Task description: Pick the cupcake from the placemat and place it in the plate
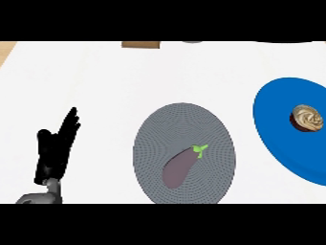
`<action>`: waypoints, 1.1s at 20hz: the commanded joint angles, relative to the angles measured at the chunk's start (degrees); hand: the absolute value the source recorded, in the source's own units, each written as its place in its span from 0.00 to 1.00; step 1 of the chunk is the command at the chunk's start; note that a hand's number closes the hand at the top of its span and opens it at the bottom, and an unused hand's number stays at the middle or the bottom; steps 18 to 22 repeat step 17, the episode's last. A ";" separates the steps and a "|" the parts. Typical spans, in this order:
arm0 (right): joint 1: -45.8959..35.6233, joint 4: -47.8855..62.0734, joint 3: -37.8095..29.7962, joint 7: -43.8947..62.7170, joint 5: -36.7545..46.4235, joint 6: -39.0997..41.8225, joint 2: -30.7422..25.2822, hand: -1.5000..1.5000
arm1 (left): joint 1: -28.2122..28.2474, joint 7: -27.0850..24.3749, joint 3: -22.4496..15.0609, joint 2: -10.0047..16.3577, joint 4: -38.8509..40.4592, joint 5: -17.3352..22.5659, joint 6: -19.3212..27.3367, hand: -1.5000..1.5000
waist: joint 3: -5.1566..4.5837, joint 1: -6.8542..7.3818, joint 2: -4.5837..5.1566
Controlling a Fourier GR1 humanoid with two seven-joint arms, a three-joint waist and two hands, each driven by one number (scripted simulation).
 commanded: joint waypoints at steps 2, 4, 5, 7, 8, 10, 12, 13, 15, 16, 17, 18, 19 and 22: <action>-0.81 2.31 -1.76 -2.24 -1.45 -0.42 -0.74 0.00 | -4.20 2.56 0.70 -0.06 0.72 -0.09 0.67 0.50 | 0.06 0.10 0.15; 2.02 2.63 -1.61 -4.87 -1.49 1.06 -1.49 0.00 | -0.75 -1.90 -1.51 -2.29 2.14 -2.03 2.07 0.50 | 0.03 -0.11 0.05; 0.67 3.77 -2.18 -2.97 -1.63 -1.33 -1.29 0.00 | -1.48 1.19 -0.26 -0.48 0.15 -0.18 0.06 0.50 | 0.10 0.39 0.19; 1.38 3.62 -2.53 -2.26 -2.01 -0.81 -3.74 0.00 | 0.46 1.68 -0.69 -0.45 -2.48 -0.46 0.24 0.50 | 0.07 0.29 0.06; 1.11 4.66 -3.34 -2.17 -2.43 -3.49 -2.21 0.00 | -1.70 2.13 -1.24 -1.56 -1.17 -1.43 1.64 0.50 | 0.19 0.69 0.36; 2.79 4.25 -3.05 -3.78 -2.19 -3.21 -3.16 0.00 | 1.13 2.39 -0.69 -0.63 -3.78 0.43 -0.31 0.50 | 0.14 0.60 0.16; 2.07 4.16 -2.84 -3.68 -1.98 -2.66 -3.34 0.00 | -2.82 2.19 -0.29 -0.89 0.66 -0.50 0.53 0.50 | 0.16 0.40 0.33; 1.88 4.73 -3.26 -2.82 -2.33 -2.95 -3.49 0.00 | -2.07 1.80 -0.87 -0.83 0.22 -0.58 -0.04 0.50 | 0.17 0.54 0.34; 2.44 5.17 -3.77 -2.84 -2.63 -2.77 -4.78 0.00 | -1.38 5.14 -1.96 -1.56 -3.52 -1.38 1.12 0.50 | 0.27 0.94 0.37; 1.26 4.53 -2.84 -1.54 -1.84 -3.67 -4.24 0.00 | 1.81 -0.48 -1.02 -0.80 -1.24 -1.14 0.45 0.50 | 0.15 0.86 0.28; 1.87 4.65 -2.70 -1.67 -1.64 -4.71 -4.07 0.00 | 2.47 1.29 -2.49 -1.20 -4.26 -1.67 0.38 0.50 | 0.16 0.85 0.21; 1.87 4.65 -2.70 -1.67 -1.64 -4.71 -4.07 0.00 | 2.47 1.29 -2.49 -1.20 -4.26 -1.67 0.38 0.50 | 0.16 0.85 0.21; 1.87 4.65 -2.70 -1.67 -1.64 -4.71 -4.07 0.00 | 2.47 1.29 -2.49 -1.20 -4.26 -1.67 0.38 0.50 | 0.16 0.85 0.21; 1.87 4.65 -2.70 -1.67 -1.64 -4.71 -4.07 0.00 | 2.47 1.29 -2.49 -1.20 -4.26 -1.67 0.38 0.50 | 0.16 0.85 0.21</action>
